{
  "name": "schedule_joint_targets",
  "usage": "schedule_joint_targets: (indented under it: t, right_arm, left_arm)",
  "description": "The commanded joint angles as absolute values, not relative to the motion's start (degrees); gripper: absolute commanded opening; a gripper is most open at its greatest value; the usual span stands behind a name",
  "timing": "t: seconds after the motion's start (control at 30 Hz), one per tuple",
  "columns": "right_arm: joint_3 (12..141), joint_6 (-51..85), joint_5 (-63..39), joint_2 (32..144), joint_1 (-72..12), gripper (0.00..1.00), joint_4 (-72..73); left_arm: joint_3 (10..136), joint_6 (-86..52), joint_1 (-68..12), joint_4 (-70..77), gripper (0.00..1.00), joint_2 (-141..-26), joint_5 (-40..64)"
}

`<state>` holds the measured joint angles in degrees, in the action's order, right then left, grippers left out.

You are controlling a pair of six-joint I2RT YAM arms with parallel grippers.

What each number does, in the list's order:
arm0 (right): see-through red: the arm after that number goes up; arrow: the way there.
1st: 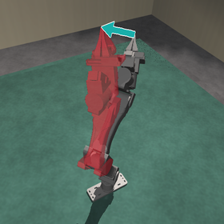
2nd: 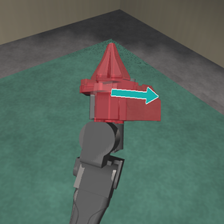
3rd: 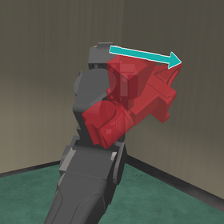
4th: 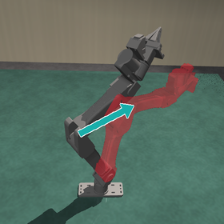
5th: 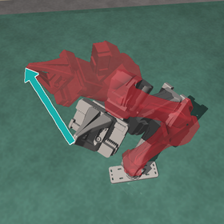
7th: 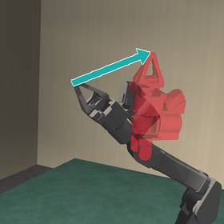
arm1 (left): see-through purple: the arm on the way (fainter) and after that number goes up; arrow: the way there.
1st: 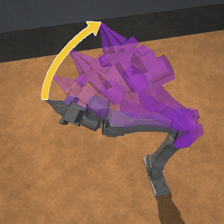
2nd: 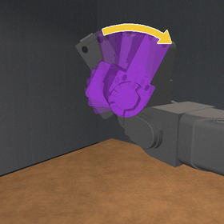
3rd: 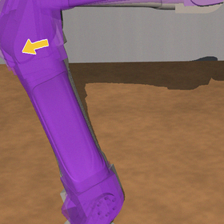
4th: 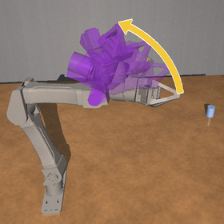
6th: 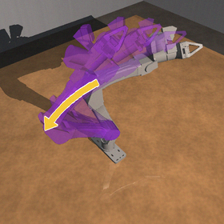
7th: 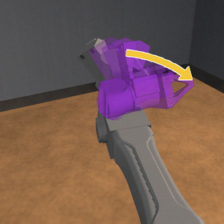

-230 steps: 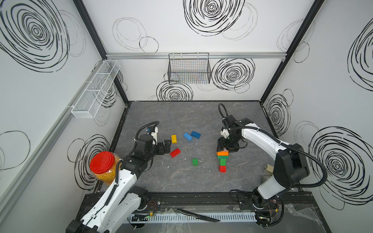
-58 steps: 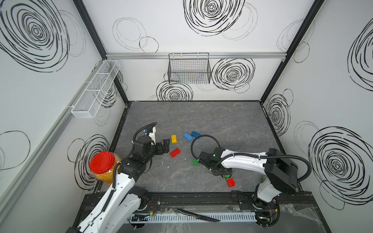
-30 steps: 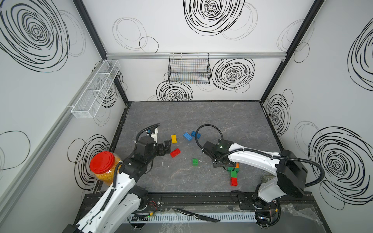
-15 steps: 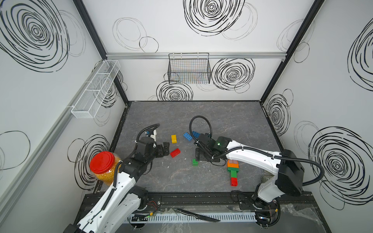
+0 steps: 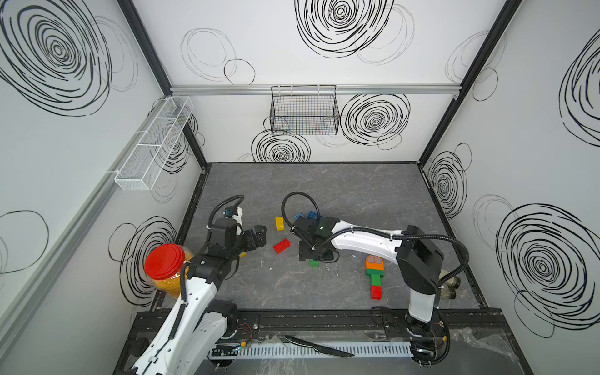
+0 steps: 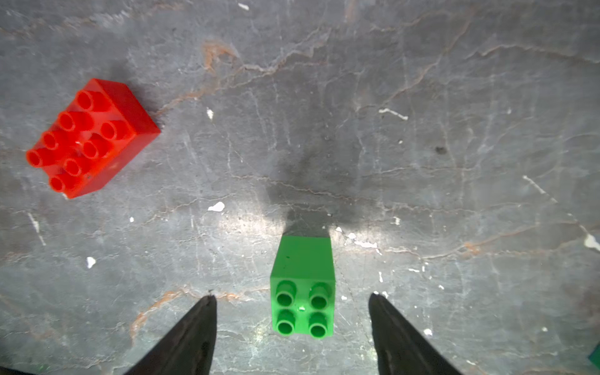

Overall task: Assemble an ice cream with lego
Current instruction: Move the lego brick at the center of the board.

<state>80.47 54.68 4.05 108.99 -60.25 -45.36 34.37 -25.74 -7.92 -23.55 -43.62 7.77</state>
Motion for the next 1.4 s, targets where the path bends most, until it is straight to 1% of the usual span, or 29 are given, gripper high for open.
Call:
schedule_joint_targets:
  t: [0.0,0.1,0.2,0.33,0.53,0.63,0.8,0.97,1.37]
  right_arm:
    - [82.1,55.5,3.2,110.4,-60.2,0.75,-47.5]
    - [82.4,55.8,3.2,111.6,-60.4,0.71,-47.5]
    - [82.6,56.1,3.1,112.1,-60.4,0.64,-47.2]
    - [82.6,56.3,2.4,113.1,-60.5,0.59,-47.4]
    - [81.9,57.3,1.7,113.4,-61.3,0.37,-46.0]
    - [82.8,57.4,1.6,114.3,-61.5,0.3,-46.0]
    - [84.3,56.3,3.6,116.2,-61.2,0.29,-47.2]
    - [84.1,53.9,5.3,116.7,-58.2,0.27,-47.9]
    - [88.4,49.6,5.0,120.3,-55.5,0.27,-48.5]
  left_arm:
    - [33.8,-26.0,-6.4,-21.0,0.99,-44.3,10.8]
    - [33.7,-25.9,-5.7,-20.5,0.99,-44.6,11.6]
    - [33.7,-25.8,-4.8,-20.3,0.99,-44.7,12.2]
    - [33.6,-25.8,-4.7,-20.3,0.99,-44.6,12.3]
    - [33.7,-25.8,-4.6,-20.4,0.99,-44.3,12.2]
    - [33.6,-25.8,-4.5,-20.3,0.99,-44.3,12.2]
    - [33.7,-25.8,-4.4,-20.4,0.99,-44.1,12.1]
    - [33.7,-25.8,-4.4,-20.5,0.99,-44.0,11.9]
    - [33.7,-25.8,-4.1,-20.5,0.99,-44.3,11.8]
